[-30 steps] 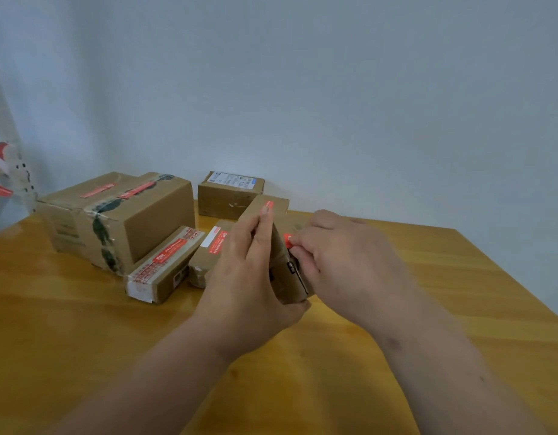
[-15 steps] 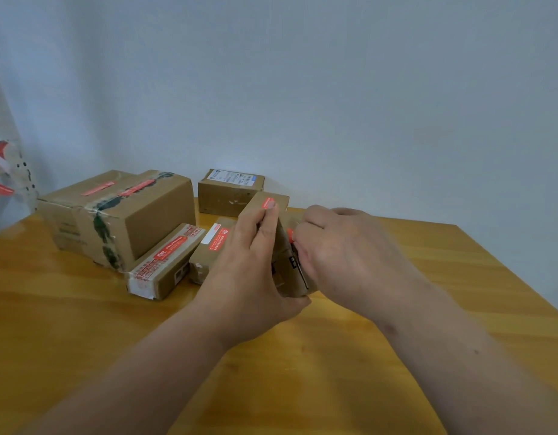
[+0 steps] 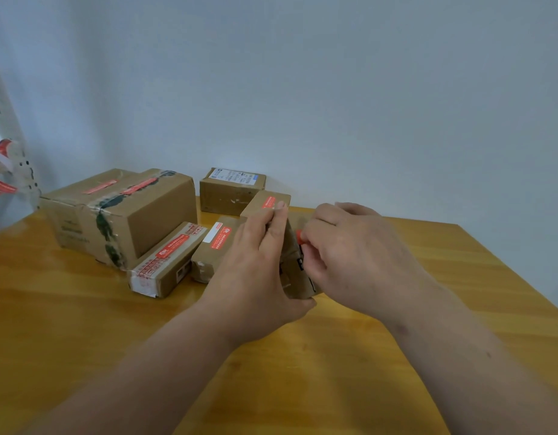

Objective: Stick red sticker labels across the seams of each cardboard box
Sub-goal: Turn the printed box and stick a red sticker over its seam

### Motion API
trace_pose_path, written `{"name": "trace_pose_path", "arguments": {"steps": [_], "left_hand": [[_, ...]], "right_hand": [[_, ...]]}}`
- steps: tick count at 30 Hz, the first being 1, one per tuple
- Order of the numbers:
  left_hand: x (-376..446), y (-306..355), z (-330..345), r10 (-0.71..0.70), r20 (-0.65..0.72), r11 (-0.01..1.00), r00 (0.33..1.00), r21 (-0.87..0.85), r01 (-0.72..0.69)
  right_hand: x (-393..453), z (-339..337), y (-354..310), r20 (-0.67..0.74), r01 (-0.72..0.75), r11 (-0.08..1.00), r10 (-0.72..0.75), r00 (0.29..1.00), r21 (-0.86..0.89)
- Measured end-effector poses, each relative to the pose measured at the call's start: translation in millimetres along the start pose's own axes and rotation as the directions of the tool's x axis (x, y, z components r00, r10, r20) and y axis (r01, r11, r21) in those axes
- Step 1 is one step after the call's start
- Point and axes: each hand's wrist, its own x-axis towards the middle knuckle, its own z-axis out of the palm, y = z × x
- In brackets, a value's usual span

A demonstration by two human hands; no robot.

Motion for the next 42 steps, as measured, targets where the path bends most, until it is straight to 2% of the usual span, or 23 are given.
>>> {"name": "trace_pose_path", "arguments": {"steps": [6, 14, 23, 28, 37, 42], "left_hand": [[2.0, -1.2, 0.2, 0.004, 0.017, 1.0, 1.0, 0.015, -0.004], [4.4, -0.5, 1.2, 0.003, 0.012, 1.0, 1.0, 0.015, -0.003], [1.1, 0.9, 2.0, 0.019, -0.003, 1.0, 1.0, 0.025, -0.019], [1.1, 0.9, 3.1, 0.017, -0.003, 0.999, 1.0, 0.037, -0.017], [0.3, 1.6, 3.8, 0.025, -0.004, 0.999, 1.0, 0.032, -0.024], [0.5, 0.4, 4.7, 0.014, -0.004, 1.0, 1.0, 0.024, -0.014]], "right_hand": [[4.5, -1.6, 4.0, 0.058, 0.08, 0.996, -0.077, 0.995, -0.045], [6.9, -6.3, -1.0, 0.0, 0.111, 0.993, -0.111, 0.994, -0.043], [2.4, -3.6, -2.6, 0.029, -0.054, 0.998, 0.055, 0.998, -0.043], [-2.6, -5.9, -0.8, 0.151, -0.23, 0.966, 0.212, 0.966, 0.115], [-3.6, -1.7, -2.1, 0.211, -0.329, 0.898, 0.275, 0.938, 0.293], [-6.2, 9.5, -9.4, 0.116, -0.224, 0.969, 0.212, 0.97, 0.1]]}}
